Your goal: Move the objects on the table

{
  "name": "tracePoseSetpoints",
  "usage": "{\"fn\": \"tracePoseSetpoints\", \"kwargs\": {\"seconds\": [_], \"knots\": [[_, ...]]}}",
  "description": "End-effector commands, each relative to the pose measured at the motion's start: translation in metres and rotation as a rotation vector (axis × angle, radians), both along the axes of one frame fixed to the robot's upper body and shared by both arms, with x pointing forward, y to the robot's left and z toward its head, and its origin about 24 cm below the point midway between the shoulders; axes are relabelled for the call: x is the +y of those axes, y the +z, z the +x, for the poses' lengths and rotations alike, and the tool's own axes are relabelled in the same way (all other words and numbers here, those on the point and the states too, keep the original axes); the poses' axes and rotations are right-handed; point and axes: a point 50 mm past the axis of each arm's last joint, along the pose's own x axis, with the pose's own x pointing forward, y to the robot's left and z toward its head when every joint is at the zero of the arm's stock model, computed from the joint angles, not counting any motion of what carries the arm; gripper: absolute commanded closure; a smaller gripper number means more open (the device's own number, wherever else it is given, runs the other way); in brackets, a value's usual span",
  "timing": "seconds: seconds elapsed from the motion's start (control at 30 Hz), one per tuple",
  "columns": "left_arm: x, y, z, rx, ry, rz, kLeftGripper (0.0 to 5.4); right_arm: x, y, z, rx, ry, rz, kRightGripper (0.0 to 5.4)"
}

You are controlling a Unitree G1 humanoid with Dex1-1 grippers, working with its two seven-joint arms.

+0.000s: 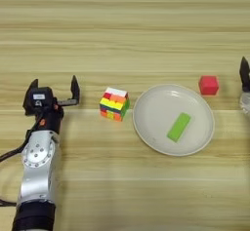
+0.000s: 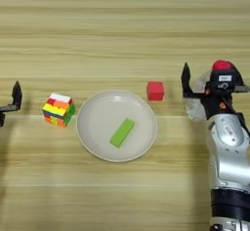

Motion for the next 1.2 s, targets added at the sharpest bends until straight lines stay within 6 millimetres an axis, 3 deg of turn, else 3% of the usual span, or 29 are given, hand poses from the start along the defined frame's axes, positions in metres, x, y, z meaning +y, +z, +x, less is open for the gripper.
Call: {"fn": "tracePoseSetpoints", "kwargs": {"seconds": [0.03, 0.5, 1.0, 1.2], "knots": [[0.000, 0.001, 0.002, -0.004, -0.003, 0.009, 0.00, -0.006, -0.008, 0.004, 0.037, -0.014, 0.021, 0.01], [0.000, 0.001, 0.001, -0.002, -0.002, 0.010, 0.00, -0.008, -0.019, 0.009, 0.068, -0.019, 0.031, 0.01], [0.001, 0.001, 0.001, -0.006, 0.000, 0.012, 0.00, -0.003, -0.019, 0.010, 0.065, 0.004, 0.037, 1.77], [0.001, 0.001, 0.001, -0.006, 0.001, 0.012, 0.00, -0.001, -0.016, 0.010, 0.045, 0.013, 0.026, 2.08]]}}
